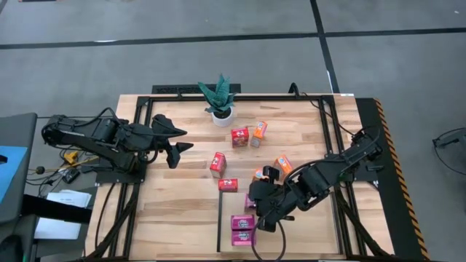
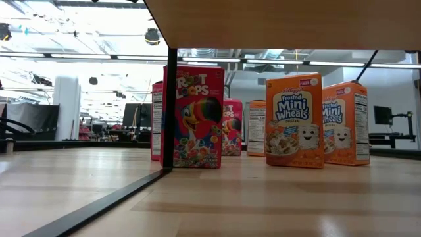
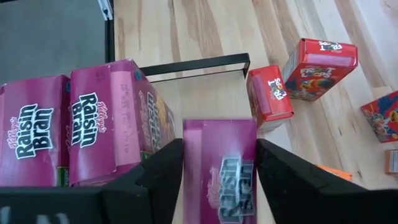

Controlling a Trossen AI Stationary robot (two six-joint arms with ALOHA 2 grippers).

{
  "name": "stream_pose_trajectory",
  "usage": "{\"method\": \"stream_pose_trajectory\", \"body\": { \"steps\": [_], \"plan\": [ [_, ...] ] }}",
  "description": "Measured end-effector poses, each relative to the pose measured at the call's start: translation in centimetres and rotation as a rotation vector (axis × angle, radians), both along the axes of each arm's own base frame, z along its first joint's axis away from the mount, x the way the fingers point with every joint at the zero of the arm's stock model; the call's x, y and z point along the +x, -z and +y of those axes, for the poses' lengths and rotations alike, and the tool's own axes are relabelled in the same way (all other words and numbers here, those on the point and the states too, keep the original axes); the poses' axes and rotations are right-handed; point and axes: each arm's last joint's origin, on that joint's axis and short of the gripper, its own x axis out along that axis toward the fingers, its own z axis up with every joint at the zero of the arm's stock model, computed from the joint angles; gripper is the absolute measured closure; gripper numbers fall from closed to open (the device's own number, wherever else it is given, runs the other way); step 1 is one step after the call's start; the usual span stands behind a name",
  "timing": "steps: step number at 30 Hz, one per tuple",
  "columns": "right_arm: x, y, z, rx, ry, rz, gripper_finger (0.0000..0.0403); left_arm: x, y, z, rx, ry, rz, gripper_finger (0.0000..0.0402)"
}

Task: Stack cereal on shelf
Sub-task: Put the purple cereal box on the upper left shelf

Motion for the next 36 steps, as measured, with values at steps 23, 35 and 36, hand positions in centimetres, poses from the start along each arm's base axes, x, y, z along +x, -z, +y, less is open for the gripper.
{"method": "stream_pose_trajectory", "body": {
  "steps": [23, 35, 36],
  "plan": [
    [-6.5, -2.5, 3.3, -0.148, 0.061, -0.017, 0.0243, 0.1, 0.0, -0.1, -0.012, 0.030, 0.001, 0.0146],
    [-7.8, 1.7, 3.6, -0.315, 0.214, 0.063, 0.0367, 0.0, 0.0, 0.0, 0.015, 0.005, 0.000, 0.0146],
    [-7.6, 2.1, 3.3, -0.322, 0.224, 0.069, 0.0376, 0.0, 0.0, 0.0, 0.015, 0.005, 0.000, 0.0146]
  ]
}}
